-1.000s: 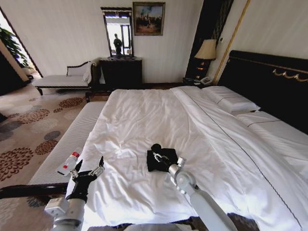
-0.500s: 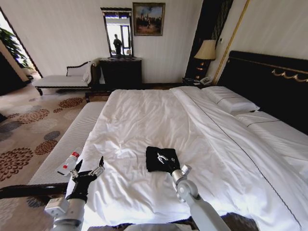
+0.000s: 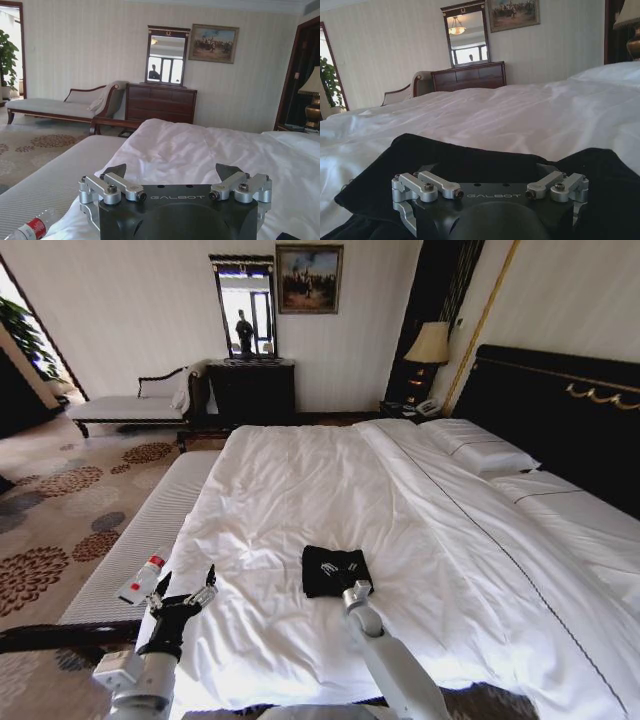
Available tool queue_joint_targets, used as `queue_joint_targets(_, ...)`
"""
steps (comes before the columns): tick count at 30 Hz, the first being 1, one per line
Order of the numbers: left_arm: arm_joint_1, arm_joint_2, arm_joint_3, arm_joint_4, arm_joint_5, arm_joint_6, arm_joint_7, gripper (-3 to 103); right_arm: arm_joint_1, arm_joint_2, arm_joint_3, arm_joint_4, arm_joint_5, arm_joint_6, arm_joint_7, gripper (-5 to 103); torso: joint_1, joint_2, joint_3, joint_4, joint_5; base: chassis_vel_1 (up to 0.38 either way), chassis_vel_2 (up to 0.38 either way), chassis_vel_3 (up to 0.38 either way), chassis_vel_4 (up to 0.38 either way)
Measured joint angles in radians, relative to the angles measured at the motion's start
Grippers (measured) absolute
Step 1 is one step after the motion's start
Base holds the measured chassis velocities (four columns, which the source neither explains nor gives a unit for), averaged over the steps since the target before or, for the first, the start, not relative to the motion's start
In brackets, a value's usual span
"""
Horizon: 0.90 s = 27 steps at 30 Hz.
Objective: Fold the clothes on the bed.
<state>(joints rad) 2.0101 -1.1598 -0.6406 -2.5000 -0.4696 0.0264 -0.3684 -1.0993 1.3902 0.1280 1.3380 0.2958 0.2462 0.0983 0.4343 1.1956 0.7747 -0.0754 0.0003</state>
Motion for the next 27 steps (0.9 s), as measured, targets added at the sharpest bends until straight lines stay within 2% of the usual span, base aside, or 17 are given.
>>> queue_joint_targets(3,0.0,0.0,0.0,0.0,0.0,0.0,0.0,100,-0.028,-0.026,0.042,0.053,-0.007,0.006,0.006,100,0.0,0.0,0.0,0.0001,-0.0001,0.0,0.0,0.0,0.0)
queue_joint_targets(6,0.0,0.0,0.0,0.0,0.0,0.0,0.0,100,-0.103,-0.123,0.189,0.161,-0.02,0.002,0.002,100,0.0,0.0,0.0,-0.0004,0.0,0.0,0.0,0.0,0.0)
queue_joint_targets(7,0.0,0.0,0.0,0.0,0.0,0.0,0.0,100,-0.103,-0.123,0.189,0.161,-0.02,0.002,0.002,100,0.0,0.0,0.0,-0.0004,0.0,0.0,0.0,0.0,0.0)
queue_joint_targets(9,0.0,0.0,0.0,0.0,0.0,0.0,0.0,100,-0.172,-0.186,0.302,0.246,-0.04,-0.018,-0.001,100,0.0,0.0,0.0,-0.0013,0.0,0.0,0.0,0.0,0.0)
queue_joint_targets(12,0.0,0.0,0.0,0.0,0.0,0.0,0.0,100,-0.293,-0.247,0.429,0.421,0.056,-0.067,0.013,100,0.0,0.0,0.0,-0.0004,0.0,0.0,0.0,0.0,0.0)
queue_joint_targets(13,0.0,0.0,0.0,0.0,0.0,0.0,0.0,100,-0.293,-0.247,0.429,0.421,0.056,-0.067,0.013,100,0.0,0.0,0.0,-0.0004,0.0,0.0,0.0,0.0,0.0)
queue_joint_targets(15,0.0,0.0,0.0,0.0,0.0,0.0,0.0,100,-0.39,-0.254,0.509,0.522,0.079,-0.089,0.004,100,0.0,0.0,0.0,-0.0001,-0.0002,0.0,0.0,0.0,0.0)
queue_joint_targets(17,0.0,0.0,0.0,0.0,0.0,0.0,0.0,100,-0.464,-0.243,0.561,0.578,0.069,-0.081,-0.024,100,0.0,0.0,0.0,-0.0008,-0.0002,0.0,0.0,0.0,0.0)
queue_joint_targets(20,0.0,0.0,0.0,0.0,0.0,0.0,0.0,100,-0.505,-0.237,0.586,0.616,0.063,-0.075,-0.044,100,0.0,0.0,0.0,-0.0008,-0.0002,0.0,0.0,0.0,0.0)
queue_joint_targets(23,0.0,0.0,0.0,0.0,0.0,0.0,0.0,100,-0.514,-0.239,0.582,0.627,0.039,-0.057,-0.062,100,0.0,0.0,0.0,0.0,0.0,0.0,0.0,0.0,0.0)
queue_joint_targets(27,0.0,0.0,0.0,0.0,0.0,0.0,0.0,100,-0.498,-0.235,0.555,0.647,0.034,-0.053,-0.07,100,0.0,0.0,0.0,-0.0003,0.0,0.0,0.0,0.0,0.0)
